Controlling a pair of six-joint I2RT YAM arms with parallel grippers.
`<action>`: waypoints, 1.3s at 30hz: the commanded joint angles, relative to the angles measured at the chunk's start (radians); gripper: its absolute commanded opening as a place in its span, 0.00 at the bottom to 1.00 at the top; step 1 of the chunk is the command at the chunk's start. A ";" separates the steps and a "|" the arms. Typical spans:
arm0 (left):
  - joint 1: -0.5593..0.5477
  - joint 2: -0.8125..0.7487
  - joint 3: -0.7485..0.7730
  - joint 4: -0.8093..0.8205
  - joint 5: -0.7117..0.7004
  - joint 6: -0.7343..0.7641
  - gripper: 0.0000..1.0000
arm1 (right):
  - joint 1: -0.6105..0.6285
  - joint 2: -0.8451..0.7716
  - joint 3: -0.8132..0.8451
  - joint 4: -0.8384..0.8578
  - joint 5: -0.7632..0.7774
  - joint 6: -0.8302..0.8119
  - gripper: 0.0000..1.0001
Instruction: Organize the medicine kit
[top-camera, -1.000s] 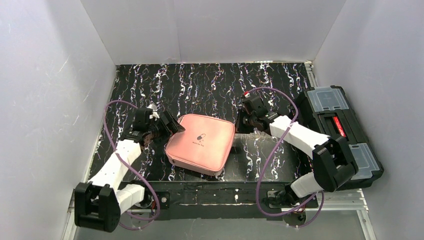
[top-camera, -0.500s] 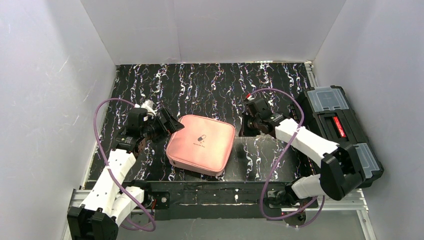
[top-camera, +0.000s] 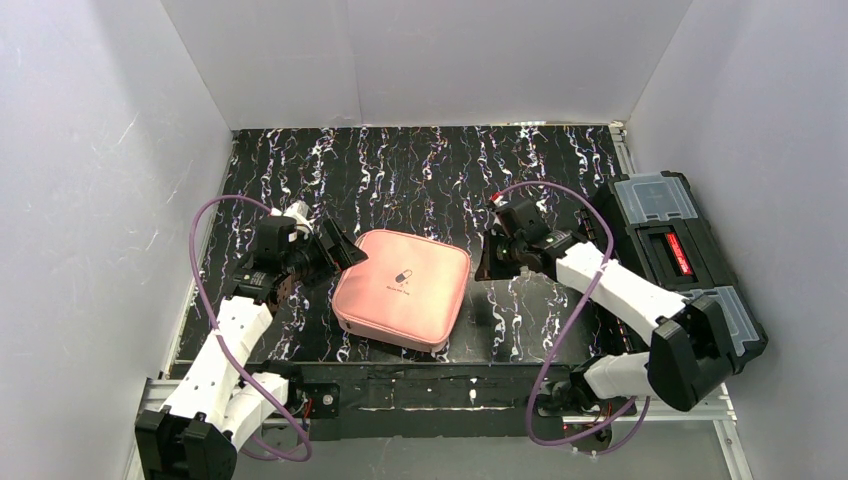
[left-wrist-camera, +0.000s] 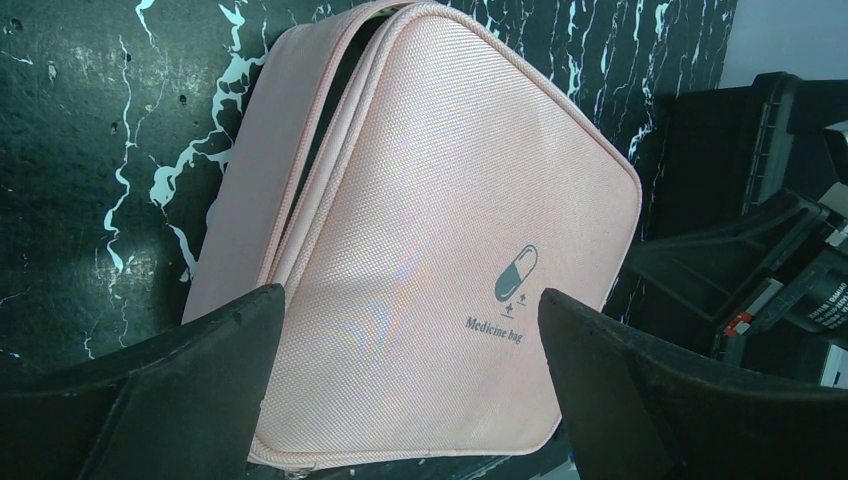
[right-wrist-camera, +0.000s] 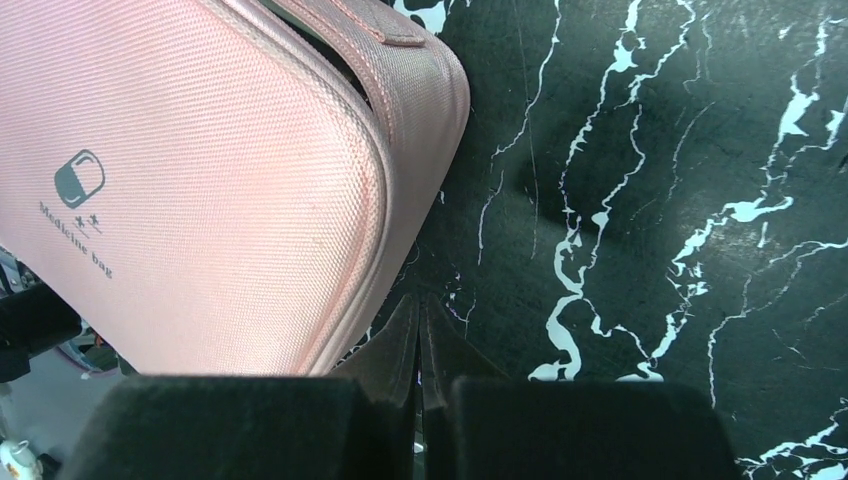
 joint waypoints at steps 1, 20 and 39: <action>-0.004 -0.008 0.009 -0.005 -0.011 0.024 0.98 | 0.025 0.053 0.077 -0.011 0.003 0.018 0.05; -0.004 -0.011 -0.020 0.004 -0.099 0.065 0.98 | 0.104 0.229 0.269 -0.078 0.046 0.029 0.05; -0.004 -0.081 0.014 -0.088 -0.012 0.120 0.98 | 0.106 -0.116 0.061 -0.090 0.155 -0.025 0.59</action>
